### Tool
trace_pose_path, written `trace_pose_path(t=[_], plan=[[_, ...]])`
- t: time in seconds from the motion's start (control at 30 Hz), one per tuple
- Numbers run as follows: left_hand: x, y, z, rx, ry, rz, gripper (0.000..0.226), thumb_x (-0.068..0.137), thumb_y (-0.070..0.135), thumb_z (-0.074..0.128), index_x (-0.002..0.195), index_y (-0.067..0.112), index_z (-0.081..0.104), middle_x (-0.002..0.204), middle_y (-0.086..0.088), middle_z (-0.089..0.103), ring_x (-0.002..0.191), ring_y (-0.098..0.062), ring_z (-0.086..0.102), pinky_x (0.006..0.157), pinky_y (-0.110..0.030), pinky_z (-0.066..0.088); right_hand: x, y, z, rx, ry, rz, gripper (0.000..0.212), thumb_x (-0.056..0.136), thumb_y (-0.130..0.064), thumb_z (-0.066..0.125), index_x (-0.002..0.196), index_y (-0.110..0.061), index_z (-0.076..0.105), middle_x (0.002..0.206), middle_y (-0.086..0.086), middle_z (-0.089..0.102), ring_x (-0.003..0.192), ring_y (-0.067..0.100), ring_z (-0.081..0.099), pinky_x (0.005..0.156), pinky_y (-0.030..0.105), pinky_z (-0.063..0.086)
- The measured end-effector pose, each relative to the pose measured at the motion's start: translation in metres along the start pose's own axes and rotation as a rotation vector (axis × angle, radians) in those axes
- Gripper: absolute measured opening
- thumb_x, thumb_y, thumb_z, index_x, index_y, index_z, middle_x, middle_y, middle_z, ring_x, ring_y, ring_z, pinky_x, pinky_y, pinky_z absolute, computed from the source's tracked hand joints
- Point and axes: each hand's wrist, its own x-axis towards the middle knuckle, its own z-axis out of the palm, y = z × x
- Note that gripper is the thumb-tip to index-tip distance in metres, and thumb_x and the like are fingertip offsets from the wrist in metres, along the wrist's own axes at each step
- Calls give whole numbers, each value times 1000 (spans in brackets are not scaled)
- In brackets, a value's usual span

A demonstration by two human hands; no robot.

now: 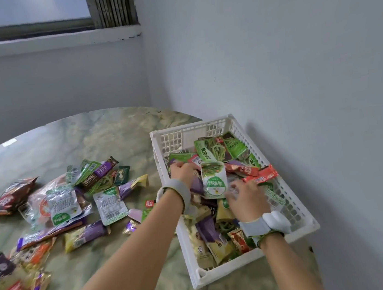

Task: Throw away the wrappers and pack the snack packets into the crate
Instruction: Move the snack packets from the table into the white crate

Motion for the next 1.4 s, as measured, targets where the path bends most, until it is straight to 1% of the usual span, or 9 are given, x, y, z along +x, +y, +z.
trace_pose_path(t=[0.2,0.33,0.6,0.73,0.8,0.87,1.0,1.13,1.4], plan=[[1,13,-6,287,-160,57,36,90,12,58,125,7,56,92,-8,58,77,-21,55,60,-26,49,13,-10,14,-32,-140,-219,43,97,-49,37,135,-35,49,133,-5,54,118,30,44,89,39,44],[-12,31,-28,738,-255,173,45,95,-6,40,138,7,48,145,-14,46,132,-29,44,106,-35,40,10,-15,-7,496,197,35,29,98,-29,46,104,-15,71,88,5,72,76,26,64,61,29,46],[-13,37,-158,198,-321,-66,26,99,-2,35,87,6,57,86,-14,60,62,-17,56,49,-19,42,-30,-78,-18,790,176,-65,22,97,-20,48,91,-19,69,70,-6,70,61,11,65,57,28,52],[-10,13,-242,542,-55,30,28,95,-4,42,80,10,61,76,-9,57,52,-15,54,42,-15,40,-54,-125,-1,755,84,-166,20,96,-22,50,91,-19,70,71,-6,71,62,4,66,62,27,53],[-9,-3,-284,982,79,114,14,85,6,61,92,16,67,98,-7,62,79,-21,62,70,-20,51,-63,-146,12,657,-35,-233,19,94,-24,52,93,-20,70,76,-6,72,69,10,67,66,28,53],[-12,-22,-337,1326,152,21,53,70,23,80,119,27,59,134,-11,47,115,-32,54,99,-34,44,-75,-174,41,498,-155,-282,18,90,-29,58,99,-19,70,88,0,72,83,17,67,73,25,49],[-28,-56,-400,1432,165,-263,139,34,70,83,150,31,16,151,-15,31,133,-35,40,107,-43,40,-76,-194,104,54,-311,-179,79,72,-64,66,138,-27,43,140,18,42,128,39,43,104,41,37],[-24,-98,-422,1349,141,-324,150,41,74,79,149,36,-17,158,-21,-18,144,-43,21,112,-48,33,-61,-212,139,-264,-469,-119,120,59,-80,64,151,-39,-1,159,19,-9,142,54,1,110,65,15],[-15,-109,-419,1385,193,16,84,67,35,71,139,34,28,136,-1,41,117,-35,47,88,-40,46,-66,-215,154,-383,-227,-271,24,85,-23,56,108,-19,56,117,11,55,99,35,58,88,44,45]])
